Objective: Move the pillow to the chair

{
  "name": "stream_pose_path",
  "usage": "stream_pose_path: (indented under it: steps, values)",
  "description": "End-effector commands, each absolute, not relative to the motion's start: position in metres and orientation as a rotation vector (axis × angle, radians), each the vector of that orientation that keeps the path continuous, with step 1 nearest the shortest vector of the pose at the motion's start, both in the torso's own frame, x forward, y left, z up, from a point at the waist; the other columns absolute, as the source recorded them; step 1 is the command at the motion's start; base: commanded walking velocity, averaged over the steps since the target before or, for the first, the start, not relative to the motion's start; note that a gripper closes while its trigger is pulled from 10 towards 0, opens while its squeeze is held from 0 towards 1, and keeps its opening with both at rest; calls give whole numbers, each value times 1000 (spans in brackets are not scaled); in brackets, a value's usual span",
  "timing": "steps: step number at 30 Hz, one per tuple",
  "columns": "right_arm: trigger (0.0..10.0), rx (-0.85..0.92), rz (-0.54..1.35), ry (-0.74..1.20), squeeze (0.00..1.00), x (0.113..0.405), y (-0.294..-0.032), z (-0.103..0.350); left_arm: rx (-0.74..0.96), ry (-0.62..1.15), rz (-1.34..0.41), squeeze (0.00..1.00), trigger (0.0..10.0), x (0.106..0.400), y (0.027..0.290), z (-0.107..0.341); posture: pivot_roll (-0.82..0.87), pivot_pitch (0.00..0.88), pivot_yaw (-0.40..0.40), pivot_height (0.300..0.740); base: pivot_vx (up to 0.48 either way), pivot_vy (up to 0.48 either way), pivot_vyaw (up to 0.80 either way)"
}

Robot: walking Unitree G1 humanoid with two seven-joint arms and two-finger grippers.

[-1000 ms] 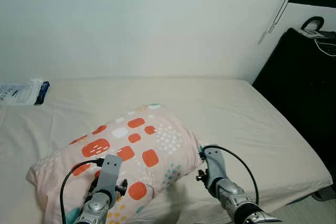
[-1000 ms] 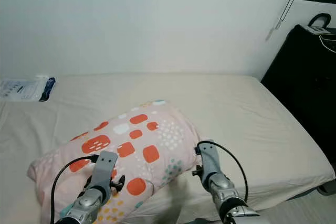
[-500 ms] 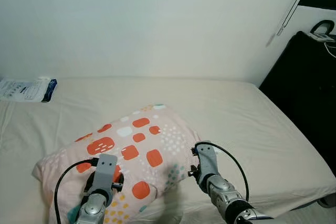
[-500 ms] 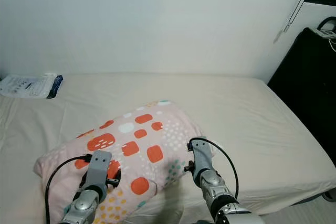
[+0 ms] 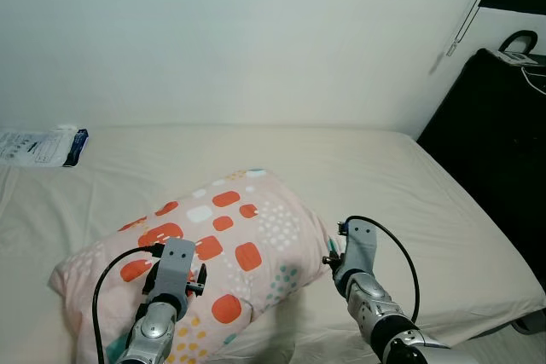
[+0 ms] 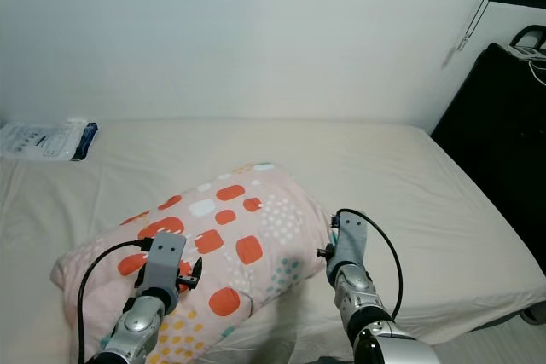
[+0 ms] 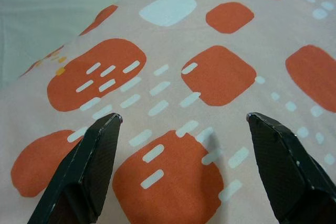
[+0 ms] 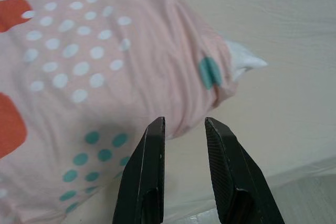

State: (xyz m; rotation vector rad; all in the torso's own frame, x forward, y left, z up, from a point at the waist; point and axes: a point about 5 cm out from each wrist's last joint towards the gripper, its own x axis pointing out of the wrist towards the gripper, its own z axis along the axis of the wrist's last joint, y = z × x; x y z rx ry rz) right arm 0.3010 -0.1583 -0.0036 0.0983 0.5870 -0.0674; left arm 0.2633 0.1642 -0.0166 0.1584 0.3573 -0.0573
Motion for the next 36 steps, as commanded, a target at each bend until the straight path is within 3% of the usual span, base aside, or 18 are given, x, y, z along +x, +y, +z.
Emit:
stream_pose_path:
  steps: [1, 5, 8, 17, 20, 23, 28, 33, 36]
  values:
    - [10000, 107, -60, 591, 0, 304, -158, -2, 150, 348, -77, 0, 10000, 264, 163, -16, 111, 0, -168, 740, 0, 0, 0]
    - [10000, 140, -40, 616, 0, 303, -153, -3, 156, 354, -82, 0, 10000, 264, 164, -16, 122, 0, -166, 740, 0, 0, 0]
    - [10000, 135, 173, 696, 0, 296, -127, -10, 177, 374, -93, 0, 10000, 263, 166, -17, 152, 0, -176, 740, 0, 0, 0]
    - [10000, 108, 272, 645, 0, 298, -108, -5, 157, 370, -34, 0, 10000, 251, 178, -23, 145, 0, -160, 740, 0, 0, 0]
    - [10000, 58, 290, 647, 0, 296, -110, -7, 139, 416, 28, 0, 10000, 241, 180, -32, 128, 0, -144, 740, 0, 0, 0]
    - [10000, 6, 221, 684, 0, 290, -131, -15, 77, 439, 120, 0, 10000, 232, 178, -38, 61, 0, -108, 740, 0, 0, 0]
    - [10000, 85, 97, 685, 0, 288, -156, -16, 68, 433, 126, 0, 10000, 236, 172, -37, 52, 0, -117, 740, 0, 0, 0]
    - [10000, 86, 107, 695, 0, 283, -158, -21, 123, 431, 82, 0, 10000, 239, 173, -35, 77, 0, -137, 740, 0, 0, 0]
    - [10000, 76, 79, 723, 0, 275, -160, -28, 99, 461, 131, 0, 10000, 234, 188, -38, 47, 0, -86, 740, 0, 0, 0]
